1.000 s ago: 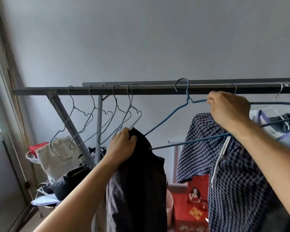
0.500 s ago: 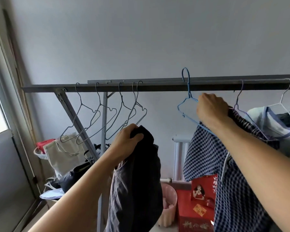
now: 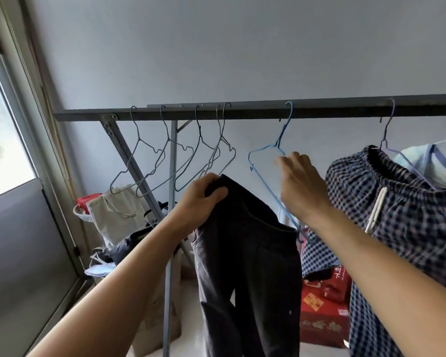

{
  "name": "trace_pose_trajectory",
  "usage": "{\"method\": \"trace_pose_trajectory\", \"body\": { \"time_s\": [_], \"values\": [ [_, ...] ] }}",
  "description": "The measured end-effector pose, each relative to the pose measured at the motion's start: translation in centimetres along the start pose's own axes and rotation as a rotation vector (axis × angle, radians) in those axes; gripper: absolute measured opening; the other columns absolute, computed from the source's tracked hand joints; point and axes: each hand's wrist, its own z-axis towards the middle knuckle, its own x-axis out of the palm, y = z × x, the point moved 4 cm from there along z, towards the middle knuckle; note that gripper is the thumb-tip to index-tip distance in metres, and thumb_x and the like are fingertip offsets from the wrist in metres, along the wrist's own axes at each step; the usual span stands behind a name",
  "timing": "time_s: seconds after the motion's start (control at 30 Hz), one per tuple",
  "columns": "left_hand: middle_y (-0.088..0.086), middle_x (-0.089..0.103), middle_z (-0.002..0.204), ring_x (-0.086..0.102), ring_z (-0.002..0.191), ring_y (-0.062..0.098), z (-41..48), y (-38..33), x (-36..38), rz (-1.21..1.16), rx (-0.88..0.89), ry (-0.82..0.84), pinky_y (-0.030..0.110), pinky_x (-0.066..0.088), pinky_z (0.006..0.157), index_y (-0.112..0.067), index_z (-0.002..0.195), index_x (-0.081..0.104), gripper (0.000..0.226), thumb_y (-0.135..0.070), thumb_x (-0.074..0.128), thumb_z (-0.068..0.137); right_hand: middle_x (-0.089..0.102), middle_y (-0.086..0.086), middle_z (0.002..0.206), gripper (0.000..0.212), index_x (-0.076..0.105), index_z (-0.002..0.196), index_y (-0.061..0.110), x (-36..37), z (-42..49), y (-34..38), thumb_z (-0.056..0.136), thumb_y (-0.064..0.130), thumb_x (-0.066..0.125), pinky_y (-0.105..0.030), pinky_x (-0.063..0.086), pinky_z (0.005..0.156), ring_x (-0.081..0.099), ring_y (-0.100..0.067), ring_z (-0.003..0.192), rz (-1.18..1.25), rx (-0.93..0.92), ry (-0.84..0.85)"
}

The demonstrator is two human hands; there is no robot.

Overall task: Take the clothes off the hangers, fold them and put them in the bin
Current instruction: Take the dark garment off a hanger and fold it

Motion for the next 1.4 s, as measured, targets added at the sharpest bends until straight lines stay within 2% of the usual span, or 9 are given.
{"method": "trace_pose_trajectory", "body": {
  "time_s": [0.13, 0.27, 0.43, 0.6, 0.73, 0.9, 1.07, 1.2, 1.4],
  "values": [
    [0.007, 0.065, 0.085, 0.062, 0.078, 0.014, -0.8, -0.3, -0.2, -0.021, 0.006, -0.009, 0.032, 0.053, 0.073, -0.011, 0.099, 0.061, 0.006, -0.016, 0.059, 0.096, 0.055, 0.002, 0.088, 0.036, 0.056, 0.087, 0.012, 0.6, -3.9, 2.6, 0.095, 0.043, 0.04, -0.034, 0.047, 0.071, 0.051, -0.015, 0.087, 0.531, -0.173, 0.048],
    [-0.002, 0.064, 0.077, 0.061, 0.069, 0.005, -1.7, -0.6, -1.2, -0.034, 0.03, -0.037, 0.019, 0.051, 0.065, -0.011, 0.098, 0.061, 0.006, -0.016, 0.06, 0.096, 0.053, 0.01, 0.092, 0.054, 0.064, 0.093, 0.021, 2.6, -6.3, 3.1, 0.083, 0.069, 0.044, -0.029, 0.04, 0.084, 0.046, -0.008, 0.091, 0.389, -0.147, 0.369],
    [-0.013, 0.062, 0.069, 0.057, 0.064, -0.001, -2.9, 0.3, -3.9, -0.024, 0.033, -0.082, 0.014, 0.047, 0.061, -0.015, 0.094, 0.062, 0.003, -0.014, 0.06, 0.095, 0.057, 0.009, 0.091, 0.034, 0.067, 0.087, 0.017, 4.4, -7.1, 2.2, 0.082, 0.051, 0.064, -0.036, 0.04, 0.092, 0.05, -0.007, 0.093, 0.505, -0.08, 0.541],
    [0.001, 0.07, 0.084, 0.067, 0.081, 0.011, -4.7, 1.3, -7.5, -0.127, -0.076, -0.078, 0.021, 0.056, 0.073, -0.011, 0.101, 0.066, 0.008, -0.013, 0.061, 0.095, 0.048, 0.012, 0.06, 0.033, 0.056, 0.059, 0.021, 3.0, -5.9, 1.7, 0.09, 0.03, 0.066, -0.024, 0.037, 0.061, 0.046, -0.006, 0.059, 0.848, 0.092, 0.629],
    [0.009, 0.074, 0.1, 0.071, 0.092, 0.02, -6.2, 1.5, -9.3, -0.122, -0.154, 0.048, 0.029, 0.058, 0.083, -0.007, 0.11, 0.067, 0.033, -0.025, 0.069, 0.081, 0.037, 0.009, 0.054, 0.038, 0.048, 0.058, 0.018, 2.2, -4.9, 2.1, 0.09, 0.028, 0.066, -0.027, 0.03, 0.055, 0.036, -0.004, 0.05, 0.928, 0.09, 0.627],
    [-0.002, 0.074, 0.082, 0.071, 0.082, 0.014, -7.5, 1.9, -10.5, -0.014, -0.22, 0.068, 0.018, 0.054, 0.069, -0.01, 0.095, 0.071, 0.017, -0.023, 0.069, 0.084, 0.055, -0.006, 0.066, 0.031, 0.057, 0.073, 0.002, 1.8, -4.3, 2.7, 0.085, 0.026, 0.071, -0.033, 0.043, 0.061, 0.053, -0.015, 0.061, 1.01, 0.129, 0.546],
    [0.005, 0.076, 0.088, 0.072, 0.085, 0.017, -7.9, 3.4, -10.3, -0.093, -0.313, -0.069, 0.026, 0.057, 0.077, -0.009, 0.096, 0.073, 0.015, -0.021, 0.07, 0.086, 0.054, -0.004, 0.064, 0.024, 0.057, 0.068, 0.013, 2.7, -4.0, 3.2, 0.082, 0.02, 0.075, -0.03, 0.043, 0.058, 0.052, -0.017, 0.06, 1.097, 0.286, 0.456],
    [0.007, 0.072, 0.074, 0.069, 0.064, 0.016, -8.1, 3.8, -8.5, -0.105, -0.369, -0.258, 0.023, 0.057, 0.056, -0.001, 0.089, 0.069, 0.012, -0.013, 0.07, 0.088, 0.051, -0.002, 0.063, 0.021, 0.056, 0.069, 0.012, 3.7, -4.3, 4.2, 0.08, 0.01, 0.073, -0.024, 0.038, 0.054, 0.047, -0.014, 0.058, 1.096, 0.415, 0.394],
    [0.008, 0.072, 0.077, 0.071, 0.076, 0.027, -8.3, 3.2, -5.8, 0.136, -0.321, -0.395, 0.047, 0.06, 0.073, -0.014, 0.08, 0.066, 0.024, -0.037, 0.072, 0.076, 0.048, 0.001, 0.059, 0.022, 0.051, 0.066, 0.014, 4.2, -5.2, 5.6, 0.08, 0.011, 0.069, -0.026, 0.036, 0.053, 0.044, -0.015, 0.056, 1.006, 0.546, 0.211]
  ]
}}
